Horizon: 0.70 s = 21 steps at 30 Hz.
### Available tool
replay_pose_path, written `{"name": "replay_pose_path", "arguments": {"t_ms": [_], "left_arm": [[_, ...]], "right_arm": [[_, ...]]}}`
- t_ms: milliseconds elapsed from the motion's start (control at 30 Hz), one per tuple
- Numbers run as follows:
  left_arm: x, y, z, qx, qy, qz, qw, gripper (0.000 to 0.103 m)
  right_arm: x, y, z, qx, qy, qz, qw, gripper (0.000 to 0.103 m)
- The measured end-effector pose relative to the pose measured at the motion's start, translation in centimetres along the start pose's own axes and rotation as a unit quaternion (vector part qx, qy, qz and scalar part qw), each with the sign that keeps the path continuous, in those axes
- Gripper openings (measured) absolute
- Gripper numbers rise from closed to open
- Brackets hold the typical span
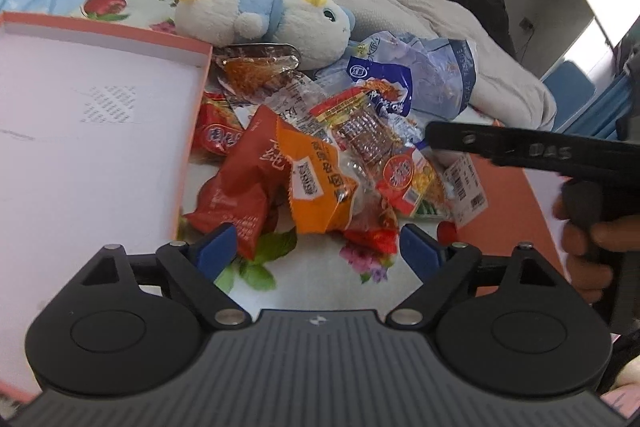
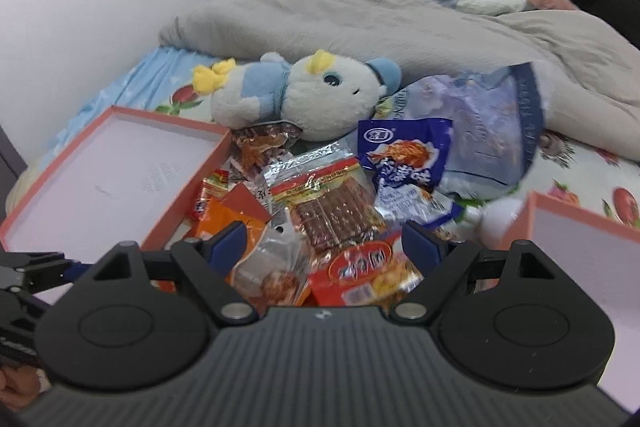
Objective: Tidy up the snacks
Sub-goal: 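Lower the right gripper onto the brown jerky pack while the left gripper grasps the orange bag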
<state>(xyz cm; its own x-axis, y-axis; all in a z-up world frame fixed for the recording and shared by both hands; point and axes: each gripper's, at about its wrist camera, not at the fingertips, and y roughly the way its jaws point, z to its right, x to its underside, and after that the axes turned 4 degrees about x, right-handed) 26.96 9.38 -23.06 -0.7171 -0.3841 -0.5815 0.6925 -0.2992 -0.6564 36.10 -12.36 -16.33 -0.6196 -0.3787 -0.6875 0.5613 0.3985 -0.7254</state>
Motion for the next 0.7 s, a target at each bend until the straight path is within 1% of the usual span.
{"name": "replay_pose_path", "arguments": {"t_ms": [67, 100, 267, 333, 433, 500, 567, 700], "left_arm": [[-0.3, 0.7, -0.4, 0.011, -0.01, 0.003, 0.9999, 0.09], [-0.6, 1.3, -0.6, 0.014, -0.014, 0.003, 0.9998, 0.09], [-1.3, 3.3, -1.0, 0.032, -0.022, 0.003, 0.9993, 0.078], [-1.3, 3.9, -1.0, 0.039, -0.019, 0.002, 0.9991, 0.076], [-1.5, 4.7, -1.3, 0.044, -0.024, 0.001, 0.9987, 0.072], [-1.5, 5.3, -1.7, 0.052, -0.03, -0.001, 0.9982, 0.07], [-1.5, 5.7, -2.0, 0.056, -0.035, -0.004, 0.9978, 0.067], [-1.4, 6.5, -2.5, 0.075, -0.048, -0.009, 0.9959, 0.066]], "right_arm": [[-0.6, 1.7, 0.2, -0.015, -0.003, -0.018, 1.0, 0.081], [-0.8, 2.5, 0.2, -0.02, -0.007, -0.025, 0.999, 0.081], [-1.7, 5.7, -0.2, -0.031, -0.047, -0.047, 0.997, 0.081], [-2.1, 6.7, 0.0, -0.028, -0.057, -0.051, 0.997, 0.081], [-2.6, 8.3, 0.1, -0.009, -0.073, -0.061, 0.995, 0.081], [-2.6, 9.4, 0.4, -0.008, -0.071, -0.077, 0.994, 0.081], [-2.5, 10.2, 0.6, -0.01, -0.067, -0.091, 0.994, 0.082], [-2.2, 10.9, 0.6, -0.016, -0.077, -0.099, 0.992, 0.088]]}}
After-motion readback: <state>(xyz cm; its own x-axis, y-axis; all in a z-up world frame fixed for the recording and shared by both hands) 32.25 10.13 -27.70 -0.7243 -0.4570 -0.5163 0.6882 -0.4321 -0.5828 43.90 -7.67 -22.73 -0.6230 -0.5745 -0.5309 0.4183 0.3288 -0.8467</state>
